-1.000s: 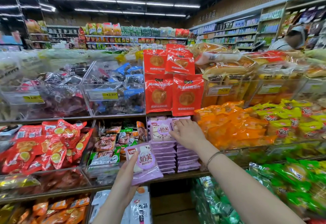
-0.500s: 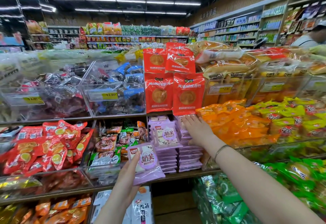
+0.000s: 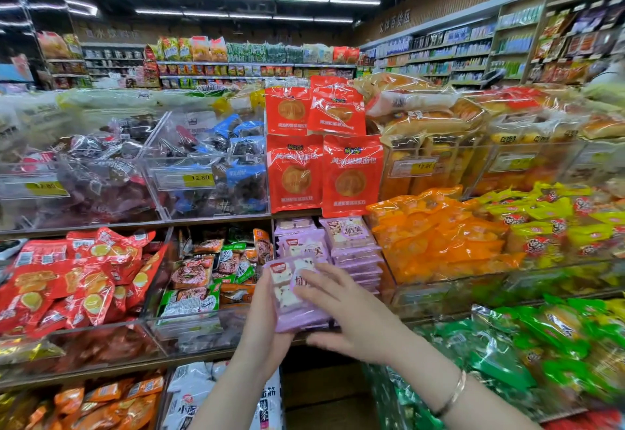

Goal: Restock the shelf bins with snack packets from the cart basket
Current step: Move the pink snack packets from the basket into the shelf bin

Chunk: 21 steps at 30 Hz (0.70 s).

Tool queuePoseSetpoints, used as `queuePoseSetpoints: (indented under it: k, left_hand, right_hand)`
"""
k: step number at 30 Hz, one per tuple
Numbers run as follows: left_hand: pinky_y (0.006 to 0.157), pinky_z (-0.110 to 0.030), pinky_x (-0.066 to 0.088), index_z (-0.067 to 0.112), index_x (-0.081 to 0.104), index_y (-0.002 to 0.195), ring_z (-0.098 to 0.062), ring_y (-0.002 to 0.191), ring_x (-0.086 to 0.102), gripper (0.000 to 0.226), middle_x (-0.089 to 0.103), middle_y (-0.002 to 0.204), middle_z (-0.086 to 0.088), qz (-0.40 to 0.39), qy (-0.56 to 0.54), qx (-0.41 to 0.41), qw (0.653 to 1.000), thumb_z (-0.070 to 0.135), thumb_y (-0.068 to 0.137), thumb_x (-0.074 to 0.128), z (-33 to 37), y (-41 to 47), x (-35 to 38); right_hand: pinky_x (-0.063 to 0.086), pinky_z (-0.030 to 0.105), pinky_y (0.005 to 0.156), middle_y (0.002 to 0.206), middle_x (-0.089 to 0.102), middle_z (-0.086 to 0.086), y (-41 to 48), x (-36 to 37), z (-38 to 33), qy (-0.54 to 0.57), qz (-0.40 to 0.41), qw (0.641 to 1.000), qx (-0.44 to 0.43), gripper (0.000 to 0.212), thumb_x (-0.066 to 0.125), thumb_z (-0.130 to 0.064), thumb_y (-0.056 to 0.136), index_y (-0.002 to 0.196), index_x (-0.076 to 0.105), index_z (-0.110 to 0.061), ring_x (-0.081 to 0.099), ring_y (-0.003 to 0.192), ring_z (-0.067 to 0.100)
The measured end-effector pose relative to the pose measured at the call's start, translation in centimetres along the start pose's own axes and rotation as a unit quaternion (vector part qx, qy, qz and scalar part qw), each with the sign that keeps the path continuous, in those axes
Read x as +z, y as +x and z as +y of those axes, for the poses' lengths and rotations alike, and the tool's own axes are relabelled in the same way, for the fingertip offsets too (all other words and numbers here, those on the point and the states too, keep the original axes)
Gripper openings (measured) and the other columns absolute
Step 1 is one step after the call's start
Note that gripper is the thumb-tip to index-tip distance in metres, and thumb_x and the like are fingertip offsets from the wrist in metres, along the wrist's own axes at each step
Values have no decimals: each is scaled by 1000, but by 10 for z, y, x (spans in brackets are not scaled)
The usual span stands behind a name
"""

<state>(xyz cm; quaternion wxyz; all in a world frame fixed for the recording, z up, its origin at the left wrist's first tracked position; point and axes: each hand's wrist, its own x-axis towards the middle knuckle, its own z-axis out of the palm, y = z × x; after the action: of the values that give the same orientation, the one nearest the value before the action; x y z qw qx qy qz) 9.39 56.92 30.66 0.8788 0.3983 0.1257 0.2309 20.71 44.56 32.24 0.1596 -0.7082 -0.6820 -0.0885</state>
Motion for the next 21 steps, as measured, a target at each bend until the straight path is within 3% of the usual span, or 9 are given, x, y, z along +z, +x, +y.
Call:
queuePoseSetpoints:
  k: [3,5,6,8,10,12,16,18,21]
  left_hand:
    - [91,-35,50,19,56,127,-24,115,61,56,67,120,-9,-5,90,39,995,55,95,26,-2,10,5]
    - [96,-19,40,33,61,114,-5,112,59,40,68,114,5,26,337,136,931,45,101,24,-2,17,3]
    - [97,-11,33,34,60,114,0,114,54,40,64,118,6,50,493,198,846,42,100,23,-2,23,-2]
    - [105,-16,26,22,53,131,-8,125,43,46,52,133,3,74,708,289,640,40,94,33,-3,36,-16]
    - [110,-31,28,21,50,132,-14,127,41,48,49,134,6,82,786,298,535,44,90,51,-6,49,-25]
    - [100,-31,37,24,53,118,-15,116,48,37,53,119,7,104,784,286,541,43,87,61,-7,61,-26]
    - [62,-22,33,21,42,89,-14,80,46,39,43,86,6,195,681,283,647,34,77,76,1,78,-23]
    - [59,-21,34,21,43,98,-11,79,46,44,47,87,9,211,666,276,660,36,75,78,1,82,-26]
    - [75,-30,48,18,42,127,-15,97,53,60,56,109,5,204,661,259,674,36,80,73,-1,85,-29]
  right_hand:
    - [15,23,116,151,25,-19,2,-10,12,65,50,995,48,49,48,-19,96,142,38,-30,8,142,0]
    - [10,15,116,148,32,-17,7,-17,21,104,100,987,73,47,48,-8,95,138,46,-27,17,140,-1]
    - [9,11,114,148,36,-13,11,-19,25,112,127,982,83,46,49,-5,94,137,49,-24,21,140,1]
    - [12,8,112,146,41,-5,25,-20,32,109,170,974,101,43,49,-3,94,135,51,-19,28,138,6]
    - [18,18,113,147,40,0,44,-17,38,86,179,973,115,42,48,-4,95,135,51,-16,31,138,14]
    - [20,27,113,150,35,4,63,-9,42,58,163,977,122,41,47,-6,96,136,49,-15,26,141,19]
    - [21,40,118,152,32,4,89,7,53,-54,37,993,95,46,44,-14,96,141,41,-14,24,141,21]
    - [16,41,118,151,33,2,96,10,58,-86,-14,992,89,51,42,-22,95,145,34,-16,26,140,19]
    - [8,43,120,155,26,-1,98,12,62,-87,-31,991,92,59,41,-38,94,148,27,-20,19,143,17]
